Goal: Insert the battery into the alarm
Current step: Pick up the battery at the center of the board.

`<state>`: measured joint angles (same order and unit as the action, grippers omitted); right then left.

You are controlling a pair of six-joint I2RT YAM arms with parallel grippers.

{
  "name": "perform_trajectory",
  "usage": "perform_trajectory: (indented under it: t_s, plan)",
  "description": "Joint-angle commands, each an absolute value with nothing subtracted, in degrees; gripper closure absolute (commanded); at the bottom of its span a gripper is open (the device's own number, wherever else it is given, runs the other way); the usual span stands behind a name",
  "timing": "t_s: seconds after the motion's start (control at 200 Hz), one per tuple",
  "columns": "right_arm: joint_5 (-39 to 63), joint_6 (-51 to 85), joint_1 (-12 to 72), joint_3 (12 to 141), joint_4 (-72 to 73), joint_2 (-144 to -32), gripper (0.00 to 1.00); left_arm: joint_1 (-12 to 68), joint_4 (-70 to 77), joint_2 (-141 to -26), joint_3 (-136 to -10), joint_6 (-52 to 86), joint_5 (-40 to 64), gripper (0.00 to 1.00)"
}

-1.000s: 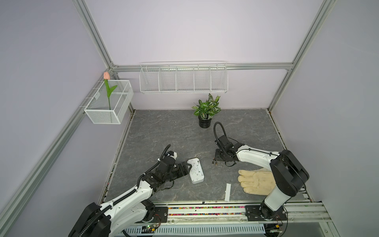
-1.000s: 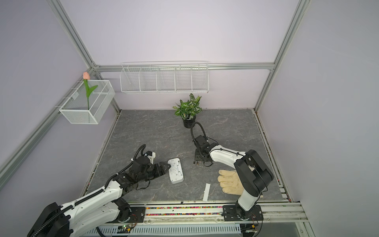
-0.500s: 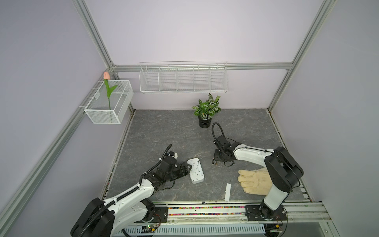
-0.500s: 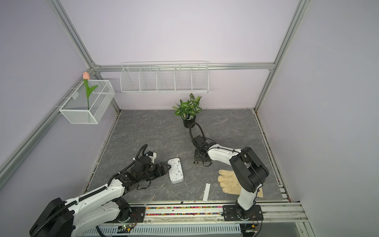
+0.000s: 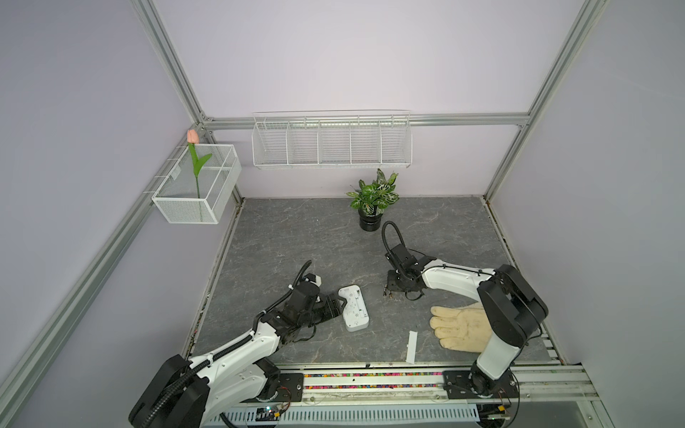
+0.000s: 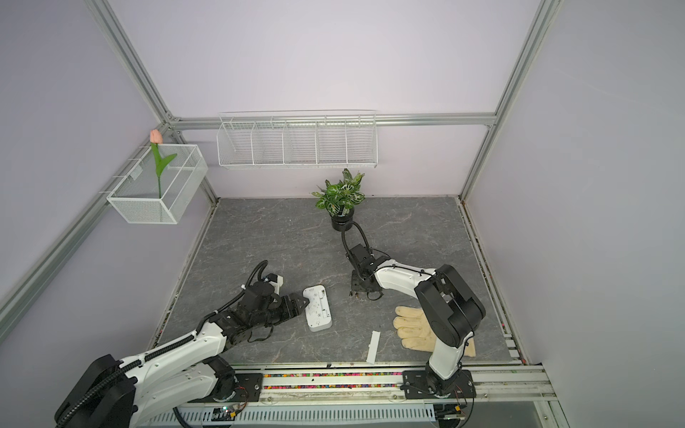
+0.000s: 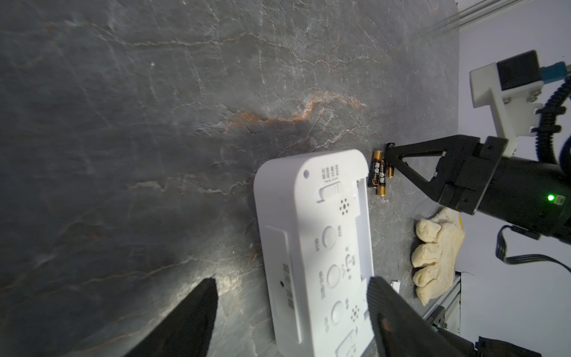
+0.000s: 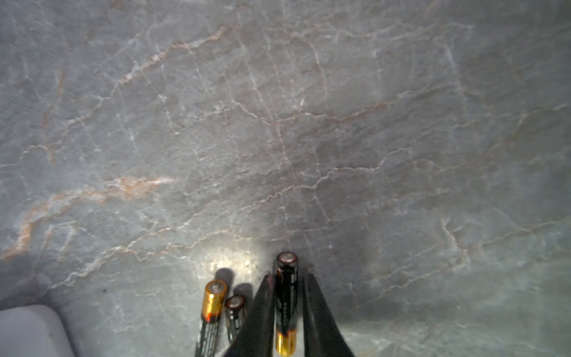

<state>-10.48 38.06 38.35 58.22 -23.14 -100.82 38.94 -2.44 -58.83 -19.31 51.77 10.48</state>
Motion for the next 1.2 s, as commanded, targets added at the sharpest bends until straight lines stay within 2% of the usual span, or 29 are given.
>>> perform_trajectory:
  t_s: [0.0, 0.525, 0.77, 0.965, 1.195]
  plan:
    - [-10.5, 36.3, 39.0, 59.2, -29.9, -101.5, 0.78, 38.6, -2.1, -59.1, -20.7, 50.9, 10.1, 0.22]
    - [-13.3, 34.9, 40.3, 62.4, -32.6, -104.8, 0.78, 38.6, -1.4, -59.7, -20.5, 50.6, 10.0, 0.22]
    - [-13.2, 33.9, 40.3, 61.8, -32.4, -103.2, 0.88, 38.6, -1.7, -59.6, -20.6, 50.6, 9.9, 0.23]
    - [-8.4, 28.3, 40.3, 57.2, -23.3, -93.5, 0.9, 38.6, -2.3, -59.2, -21.8, 49.4, 10.0, 0.23]
    - [3.7, 18.7, 41.9, 40.3, 3.5, -68.3, 0.92, 38.6, -4.7, -54.4, -25.7, 46.1, 10.7, 0.23]
